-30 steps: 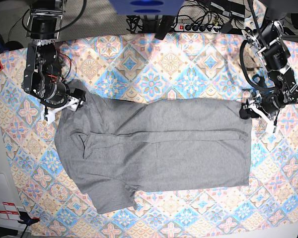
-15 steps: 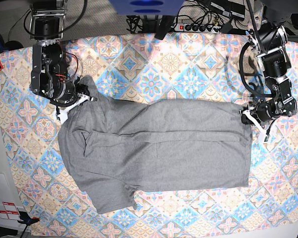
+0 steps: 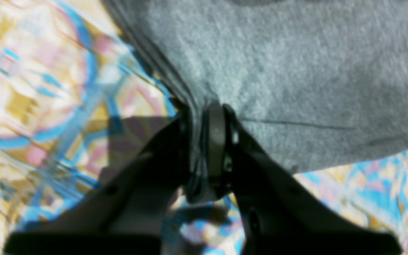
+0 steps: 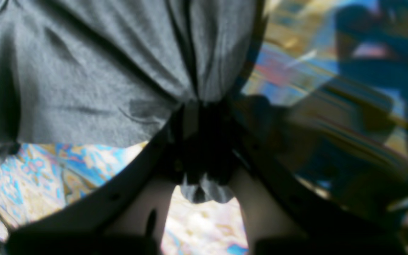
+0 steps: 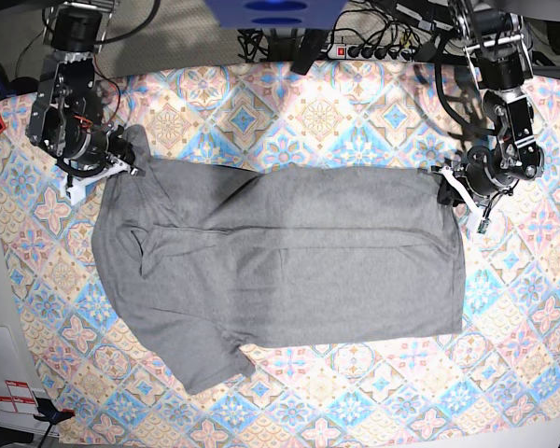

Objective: Fold the T-shirt properly
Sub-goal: 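Drag the folded shirt toward the robot with both grippers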

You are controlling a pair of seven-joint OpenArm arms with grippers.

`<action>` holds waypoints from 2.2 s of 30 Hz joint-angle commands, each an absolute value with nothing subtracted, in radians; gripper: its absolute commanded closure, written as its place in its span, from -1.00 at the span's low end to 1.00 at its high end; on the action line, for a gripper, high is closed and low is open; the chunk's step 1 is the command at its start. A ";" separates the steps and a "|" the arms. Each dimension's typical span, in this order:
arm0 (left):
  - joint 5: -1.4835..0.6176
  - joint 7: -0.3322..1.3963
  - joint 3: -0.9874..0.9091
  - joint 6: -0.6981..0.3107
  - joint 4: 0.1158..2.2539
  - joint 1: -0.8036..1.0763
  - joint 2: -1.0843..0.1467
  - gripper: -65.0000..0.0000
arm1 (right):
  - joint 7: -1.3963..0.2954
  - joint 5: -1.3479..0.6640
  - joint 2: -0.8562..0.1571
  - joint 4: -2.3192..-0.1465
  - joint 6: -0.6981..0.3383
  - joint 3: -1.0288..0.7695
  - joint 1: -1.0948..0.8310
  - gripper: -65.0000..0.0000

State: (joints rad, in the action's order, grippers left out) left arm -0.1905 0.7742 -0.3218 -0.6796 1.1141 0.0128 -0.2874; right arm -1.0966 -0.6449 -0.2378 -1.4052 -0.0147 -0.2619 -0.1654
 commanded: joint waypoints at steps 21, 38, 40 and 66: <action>-0.093 0.843 -0.305 -0.698 1.122 0.334 -0.280 0.97 | -1.279 -0.610 -0.252 -1.601 0.001 -0.504 -0.308 0.91; -0.093 0.705 -0.358 -0.698 1.122 0.510 -0.323 0.97 | -1.300 -0.611 -0.211 -1.728 0.001 -0.651 -0.410 0.91; -0.087 0.680 -0.374 -0.698 1.122 0.513 -0.325 0.97 | -1.307 -0.611 -0.211 -1.733 0.001 -0.648 -0.409 0.91; -0.079 0.682 -0.440 -0.698 1.116 0.479 -0.323 0.16 | -1.299 -0.610 -0.211 -1.685 0.001 -0.578 -0.401 0.16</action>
State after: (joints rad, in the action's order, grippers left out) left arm -0.3519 0.4255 -0.4385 -0.7666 1.1625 0.4519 -0.3134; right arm -1.3056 -0.6060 -0.1967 -1.6669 0.0013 -0.5694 -0.4023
